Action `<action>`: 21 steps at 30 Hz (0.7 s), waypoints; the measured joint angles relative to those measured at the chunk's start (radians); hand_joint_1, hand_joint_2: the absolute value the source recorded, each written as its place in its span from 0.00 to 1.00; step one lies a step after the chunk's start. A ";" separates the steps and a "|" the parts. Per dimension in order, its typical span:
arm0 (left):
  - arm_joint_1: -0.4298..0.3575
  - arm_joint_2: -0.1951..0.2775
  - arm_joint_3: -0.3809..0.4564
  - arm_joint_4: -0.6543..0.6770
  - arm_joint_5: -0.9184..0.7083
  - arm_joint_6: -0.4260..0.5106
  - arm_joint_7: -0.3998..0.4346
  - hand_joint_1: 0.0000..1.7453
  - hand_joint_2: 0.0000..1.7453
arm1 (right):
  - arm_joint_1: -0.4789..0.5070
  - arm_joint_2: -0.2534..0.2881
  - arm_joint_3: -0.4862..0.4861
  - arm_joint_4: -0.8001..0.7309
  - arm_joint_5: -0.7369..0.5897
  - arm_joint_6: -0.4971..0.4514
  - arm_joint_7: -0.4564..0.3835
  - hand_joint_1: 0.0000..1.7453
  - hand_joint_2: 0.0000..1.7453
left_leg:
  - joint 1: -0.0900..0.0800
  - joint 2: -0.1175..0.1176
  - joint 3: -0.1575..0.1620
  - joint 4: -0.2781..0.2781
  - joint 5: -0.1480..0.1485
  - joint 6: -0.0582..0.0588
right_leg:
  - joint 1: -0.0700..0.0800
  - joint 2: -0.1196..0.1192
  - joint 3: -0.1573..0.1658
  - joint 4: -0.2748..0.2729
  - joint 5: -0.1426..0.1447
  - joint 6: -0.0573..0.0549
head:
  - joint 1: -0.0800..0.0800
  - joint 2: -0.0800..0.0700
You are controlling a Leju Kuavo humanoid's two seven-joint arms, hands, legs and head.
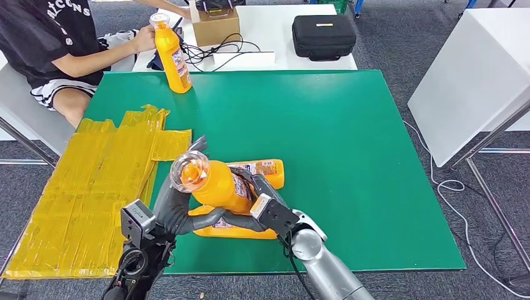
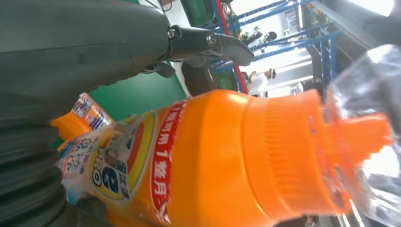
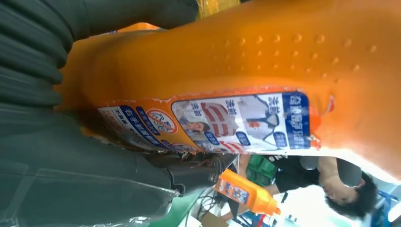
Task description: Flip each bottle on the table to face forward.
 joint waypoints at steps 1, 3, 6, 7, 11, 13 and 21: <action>-0.002 0.000 0.002 0.004 0.001 0.007 0.002 0.00 1.00 | 0.003 -0.001 0.008 -0.008 -0.001 -0.002 0.003 1.00 1.00 | 0.000 0.000 0.000 0.000 0.000 0.000 | 0.000 0.000 0.000 0.000 0.000 0.000 | 0.000 0.000; -0.006 -0.001 0.004 0.013 0.005 0.015 0.004 0.00 1.00 | 0.009 -0.002 0.020 -0.021 -0.002 -0.006 0.008 1.00 1.00 | 0.000 0.000 0.000 0.000 0.000 0.000 | 0.000 0.000 0.000 0.000 0.000 0.000 | 0.000 0.000; -0.010 -0.002 0.004 0.021 0.008 0.018 0.004 0.00 1.00 | 0.016 -0.003 0.030 -0.030 -0.004 -0.008 0.013 1.00 1.00 | 0.000 0.000 0.000 0.000 0.000 0.000 | 0.000 0.000 0.000 0.000 0.000 0.000 | 0.000 0.000; -0.010 -0.002 0.004 0.023 0.008 0.018 0.004 0.00 1.00 | 0.017 -0.003 0.031 -0.032 -0.004 -0.008 0.013 1.00 1.00 | 0.000 0.000 0.000 0.000 0.000 0.000 | 0.000 0.000 0.000 0.000 0.000 0.000 | 0.000 0.000; -0.011 -0.003 0.004 0.028 0.009 0.018 0.004 0.00 1.00 | 0.019 -0.006 0.034 -0.035 -0.005 -0.008 0.014 1.00 1.00 | 0.000 0.000 0.000 0.000 0.000 0.000 | 0.000 0.000 0.000 0.000 0.000 0.000 | 0.000 0.000; -0.012 -0.003 0.003 0.030 0.009 0.021 0.004 0.00 1.00 | 0.019 -0.008 0.035 -0.035 -0.005 -0.008 0.015 1.00 1.00 | 0.000 0.000 0.000 0.000 0.000 0.000 | 0.000 0.000 0.000 0.000 0.000 0.000 | 0.000 0.000; -0.013 -0.006 -0.002 0.048 0.014 0.068 0.005 0.10 1.00 | 0.022 -0.015 0.069 -0.050 0.027 -0.005 0.029 1.00 1.00 | 0.000 0.001 0.000 0.000 0.000 0.000 | 0.000 0.000 0.000 0.000 0.000 0.000 | 0.000 0.000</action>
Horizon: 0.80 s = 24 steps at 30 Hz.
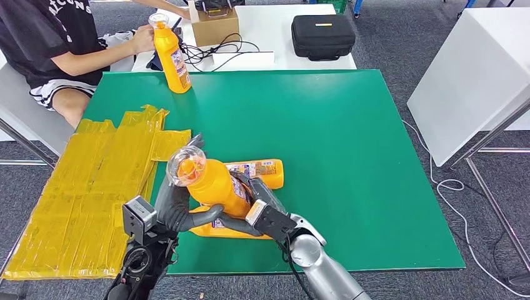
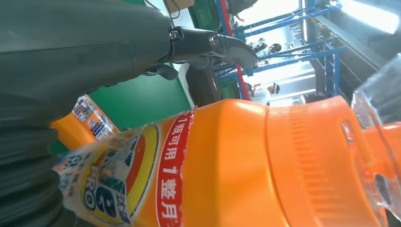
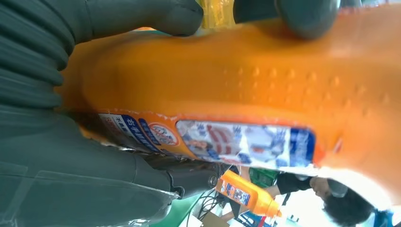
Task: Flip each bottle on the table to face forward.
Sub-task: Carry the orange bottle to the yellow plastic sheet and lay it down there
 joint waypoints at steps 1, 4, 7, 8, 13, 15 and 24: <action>0.001 0.000 -0.001 0.001 0.002 0.002 -0.001 0.32 1.00 | 0.000 -0.001 0.007 -0.002 0.004 -0.001 0.002 1.00 1.00 | 0.000 0.000 0.000 0.000 0.000 0.000 | 0.000 0.000 0.000 0.000 0.000 0.000 | 0.000 0.000; 0.004 0.000 -0.005 0.001 0.013 0.008 -0.004 0.88 1.00 | -0.006 -0.004 0.025 -0.004 0.001 -0.008 0.008 1.00 1.00 | 0.000 0.000 0.000 0.000 0.000 0.000 | 0.000 0.000 0.000 0.000 0.000 0.000 | 0.000 0.000; 0.007 0.000 -0.005 0.000 0.030 0.013 -0.009 0.99 1.00 | -0.016 -0.008 0.044 -0.003 -0.019 -0.018 0.014 1.00 1.00 | 0.000 0.000 0.000 0.000 0.000 0.000 | 0.000 0.000 0.000 0.000 0.000 0.000 | 0.000 0.000; 0.009 0.000 -0.005 -0.002 0.035 0.014 -0.010 1.00 1.00 | -0.020 -0.009 0.050 -0.002 -0.025 -0.020 0.015 1.00 1.00 | 0.000 0.000 0.000 0.000 0.000 0.000 | 0.000 0.000 0.000 0.000 0.000 0.000 | 0.000 0.000; 0.018 0.000 -0.004 -0.009 0.060 0.014 -0.015 1.00 1.00 | -0.031 -0.012 0.072 0.010 -0.044 -0.025 0.009 1.00 1.00 | 0.000 0.000 0.000 0.000 0.000 0.000 | 0.000 0.000 0.000 0.000 0.000 0.000 | 0.000 0.000; 0.019 0.001 -0.004 -0.010 0.067 0.009 -0.017 1.00 1.00 | -0.033 -0.012 0.078 0.014 -0.048 -0.029 0.006 1.00 1.00 | 0.000 0.000 0.000 0.000 0.000 0.000 | 0.000 0.000 0.000 0.000 0.000 0.000 | 0.000 0.000; 0.019 0.001 0.001 -0.010 0.075 -0.002 -0.017 1.00 1.00 | -0.032 -0.012 0.088 0.016 -0.049 -0.044 0.003 1.00 1.00 | 0.000 0.000 0.000 0.000 0.000 0.000 | 0.000 0.000 0.000 0.000 0.000 0.000 | 0.000 0.000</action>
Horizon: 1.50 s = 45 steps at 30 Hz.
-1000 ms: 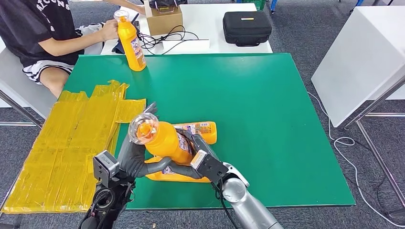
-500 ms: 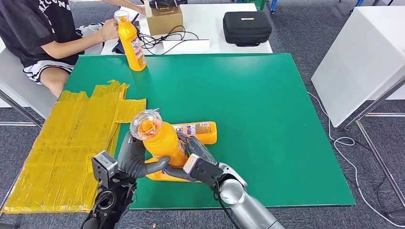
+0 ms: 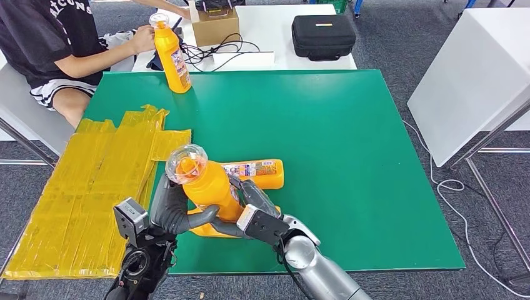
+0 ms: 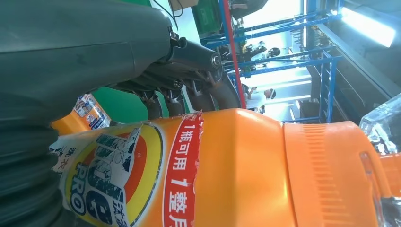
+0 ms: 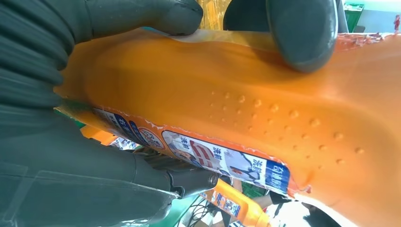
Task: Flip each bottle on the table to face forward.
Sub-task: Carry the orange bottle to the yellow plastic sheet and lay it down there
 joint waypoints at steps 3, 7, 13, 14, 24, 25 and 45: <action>0.000 0.000 0.002 0.000 0.001 -0.003 0.000 1.00 1.00 | 0.000 0.000 0.000 0.000 0.001 -0.003 0.000 0.58 1.00 | 0.000 0.000 0.000 0.000 0.000 0.000 | 0.000 0.000 0.000 0.000 0.000 0.000 | 0.000 0.000; 0.000 0.000 0.007 -0.007 -0.002 -0.009 0.008 1.00 1.00 | 0.008 0.000 0.001 -0.007 0.028 -0.031 0.000 0.00 1.00 | 0.000 0.000 0.000 0.000 0.000 0.000 | 0.000 0.000 0.000 0.000 0.000 0.000 | 0.000 0.000; 0.001 0.000 0.013 -0.028 -0.017 -0.009 0.012 1.00 1.00 | 0.017 -0.005 0.001 -0.038 0.072 -0.070 0.004 0.00 1.00 | 0.000 0.000 0.000 0.000 0.000 0.000 | 0.000 0.000 0.000 0.000 0.000 0.000 | 0.000 0.000; 0.002 0.000 0.013 -0.030 -0.019 -0.009 0.012 1.00 1.00 | 0.019 -0.006 0.001 -0.041 0.075 -0.073 0.004 0.00 1.00 | 0.000 0.000 0.000 0.000 0.000 0.000 | 0.000 0.000 0.000 0.000 0.000 0.000 | 0.000 0.000; 0.016 0.006 0.063 -0.052 -0.054 0.027 0.014 1.00 1.00 | 0.080 -0.053 -0.019 -0.185 0.169 -0.151 0.007 0.00 1.00 | 0.000 0.000 0.000 0.000 0.000 0.000 | 0.000 0.001 -0.001 0.000 0.000 0.000 | 0.000 0.000; 0.016 0.008 0.069 -0.052 -0.064 0.035 0.013 1.00 1.00 | 0.086 -0.059 -0.021 -0.200 0.178 -0.156 0.006 0.00 1.00 | 0.000 0.000 0.000 0.000 0.000 0.000 | 0.000 0.000 -0.001 0.000 0.000 0.000 | 0.000 0.000; 0.007 0.039 0.088 -0.119 -0.629 0.452 0.131 1.00 1.00 | 0.163 -0.131 -0.045 -0.363 0.240 -0.299 -0.015 0.00 1.00 | 0.000 0.000 0.000 0.000 0.000 0.000 | 0.000 0.000 -0.001 0.000 0.000 0.000 | 0.000 0.000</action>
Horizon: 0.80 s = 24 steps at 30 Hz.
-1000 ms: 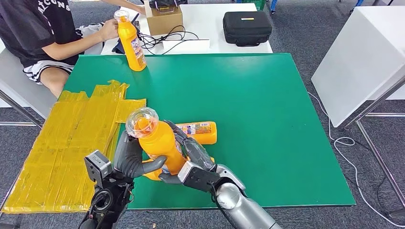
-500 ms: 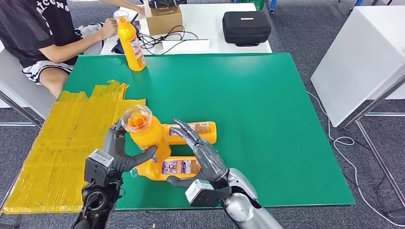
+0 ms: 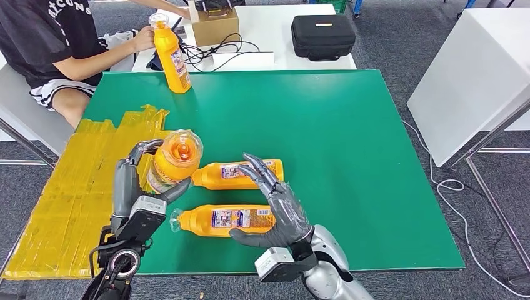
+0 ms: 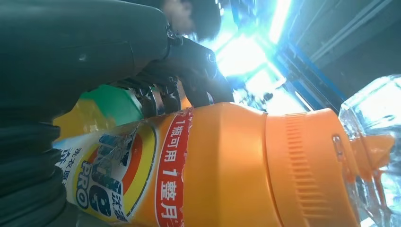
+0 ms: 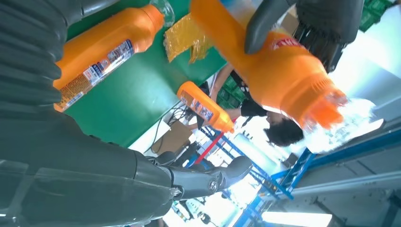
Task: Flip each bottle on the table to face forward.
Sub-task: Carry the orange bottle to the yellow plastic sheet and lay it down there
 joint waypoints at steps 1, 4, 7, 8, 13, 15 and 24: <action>-0.004 0.004 0.000 0.000 -0.037 0.021 0.020 1.00 1.00 | 0.000 -0.001 0.000 -0.001 -0.006 -0.005 -0.002 0.00 1.00 | 0.000 0.000 0.000 0.000 0.000 0.000 | 0.000 0.000 0.000 0.000 0.000 0.000 | 0.000 0.000; -0.017 0.020 0.000 0.002 -0.169 0.094 0.085 1.00 1.00 | 0.000 -0.003 0.000 -0.003 -0.017 -0.014 -0.007 0.00 1.00 | 0.000 0.000 0.000 0.000 0.000 0.000 | 0.000 0.000 0.000 0.000 0.000 0.000 | 0.000 0.000; -0.029 0.033 0.000 0.009 -0.310 0.159 0.153 1.00 1.00 | 0.000 -0.003 0.000 -0.003 -0.019 -0.018 -0.007 0.00 1.00 | 0.000 0.000 0.000 0.000 0.000 0.000 | 0.000 0.000 0.000 0.000 0.000 0.000 | 0.000 0.000; -0.033 0.036 0.001 0.014 -0.377 0.176 0.188 1.00 1.00 | 0.000 -0.002 0.000 -0.004 -0.019 -0.018 -0.007 0.00 1.00 | 0.000 0.000 0.000 0.000 0.000 0.000 | 0.000 0.000 0.000 0.000 0.000 0.000 | 0.000 0.000; -0.077 0.057 0.003 0.065 -0.767 0.150 0.432 1.00 1.00 | -0.001 0.001 0.000 -0.015 -0.010 -0.016 -0.006 0.00 1.00 | 0.000 0.000 0.000 0.000 0.000 0.000 | 0.000 0.000 0.000 0.000 0.000 0.000 | 0.000 0.000; -0.113 0.084 -0.008 0.099 -0.852 0.090 0.549 1.00 1.00 | -0.003 0.003 0.001 -0.022 -0.005 -0.011 -0.003 0.00 1.00 | 0.000 0.000 0.000 0.000 0.000 0.000 | 0.000 0.000 0.000 0.000 0.000 0.000 | 0.000 0.000; -0.317 0.176 -0.083 0.361 -0.883 -0.158 0.650 1.00 1.00 | -0.023 0.003 0.001 -0.046 -0.010 0.008 -0.001 0.00 1.00 | 0.002 0.000 0.000 0.000 0.001 -0.001 | 0.000 0.000 0.000 0.001 0.000 0.000 | 0.000 0.000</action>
